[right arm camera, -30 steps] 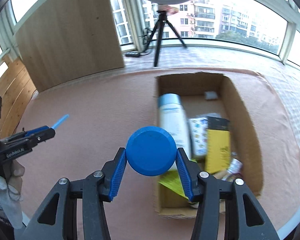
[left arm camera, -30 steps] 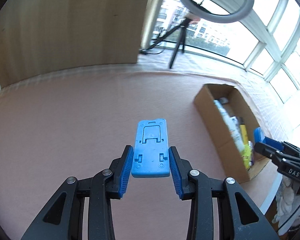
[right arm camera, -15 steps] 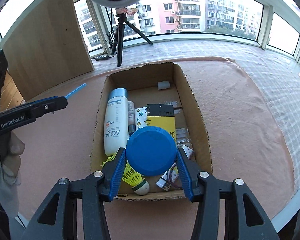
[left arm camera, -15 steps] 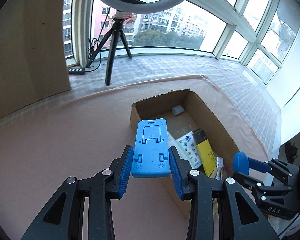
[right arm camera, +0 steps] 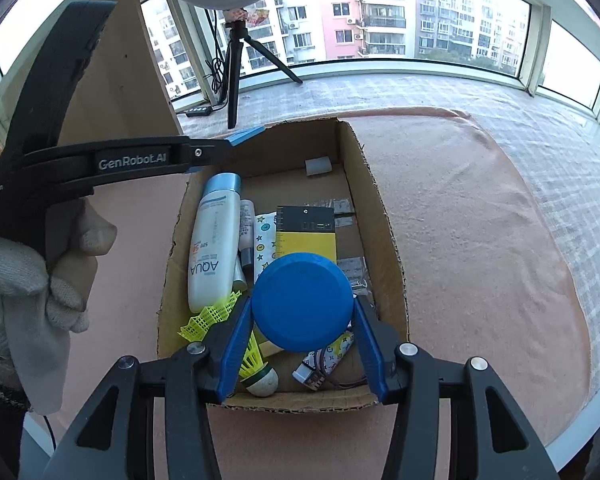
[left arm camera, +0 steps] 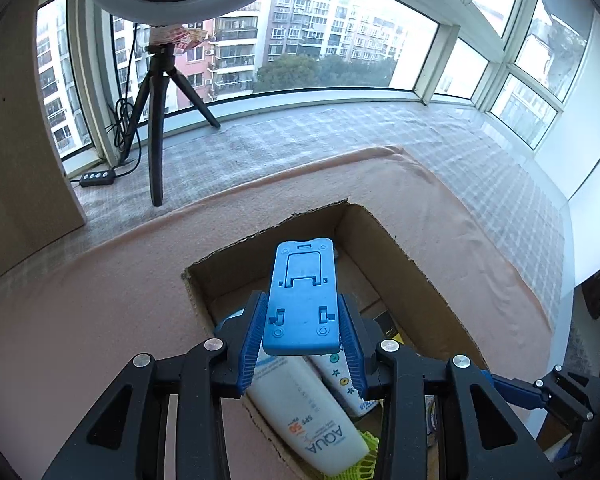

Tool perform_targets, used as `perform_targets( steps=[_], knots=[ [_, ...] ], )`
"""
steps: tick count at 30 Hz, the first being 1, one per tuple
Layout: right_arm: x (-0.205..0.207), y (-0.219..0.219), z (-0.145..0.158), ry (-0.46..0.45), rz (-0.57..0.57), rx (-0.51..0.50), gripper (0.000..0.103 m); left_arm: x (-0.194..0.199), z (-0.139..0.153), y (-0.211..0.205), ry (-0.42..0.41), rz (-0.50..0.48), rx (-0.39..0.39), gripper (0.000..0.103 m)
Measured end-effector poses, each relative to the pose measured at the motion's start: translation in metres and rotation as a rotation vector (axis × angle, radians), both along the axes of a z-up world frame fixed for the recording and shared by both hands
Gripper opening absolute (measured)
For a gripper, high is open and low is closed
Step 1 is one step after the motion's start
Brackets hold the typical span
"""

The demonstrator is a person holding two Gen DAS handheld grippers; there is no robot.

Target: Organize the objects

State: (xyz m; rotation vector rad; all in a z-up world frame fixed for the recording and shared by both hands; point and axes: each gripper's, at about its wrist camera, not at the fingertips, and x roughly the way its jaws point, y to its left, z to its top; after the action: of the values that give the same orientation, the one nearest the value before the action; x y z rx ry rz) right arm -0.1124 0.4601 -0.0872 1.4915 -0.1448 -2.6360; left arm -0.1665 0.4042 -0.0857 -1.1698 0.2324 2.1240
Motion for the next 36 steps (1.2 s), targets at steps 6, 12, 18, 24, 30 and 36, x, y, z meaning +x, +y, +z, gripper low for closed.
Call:
perform_targets(
  steps=[6, 12, 18, 24, 30, 36],
  knots=[
    [-0.001, 0.004, 0.003, 0.009, 0.005, 0.0, 0.048, -0.002, 0.003, 0.012, 0.007, 0.002, -0.006, 0.065],
    [0.003, 0.004, 0.007, 0.017, 0.003, -0.005, 0.049, 0.001, 0.009, 0.001, 0.026, 0.01, -0.018, 0.065],
    [0.006, 0.0, 0.01, 0.014, -0.003, -0.014, 0.049, 0.004, 0.013, -0.03, 0.017, 0.057, -0.018, 0.065],
    [0.014, -0.014, 0.016, 0.024, 0.003, -0.011, 0.049, 0.013, 0.017, -0.077, 0.02, 0.114, -0.03, 0.066],
    [0.022, -0.036, 0.024, 0.035, 0.012, -0.014, 0.049, 0.03, 0.026, -0.13, 0.033, 0.187, -0.038, 0.068],
    [0.032, -0.069, 0.032, 0.048, 0.041, -0.019, 0.05, 0.057, 0.038, -0.177, 0.062, 0.22, -0.046, 0.069]
  ],
)
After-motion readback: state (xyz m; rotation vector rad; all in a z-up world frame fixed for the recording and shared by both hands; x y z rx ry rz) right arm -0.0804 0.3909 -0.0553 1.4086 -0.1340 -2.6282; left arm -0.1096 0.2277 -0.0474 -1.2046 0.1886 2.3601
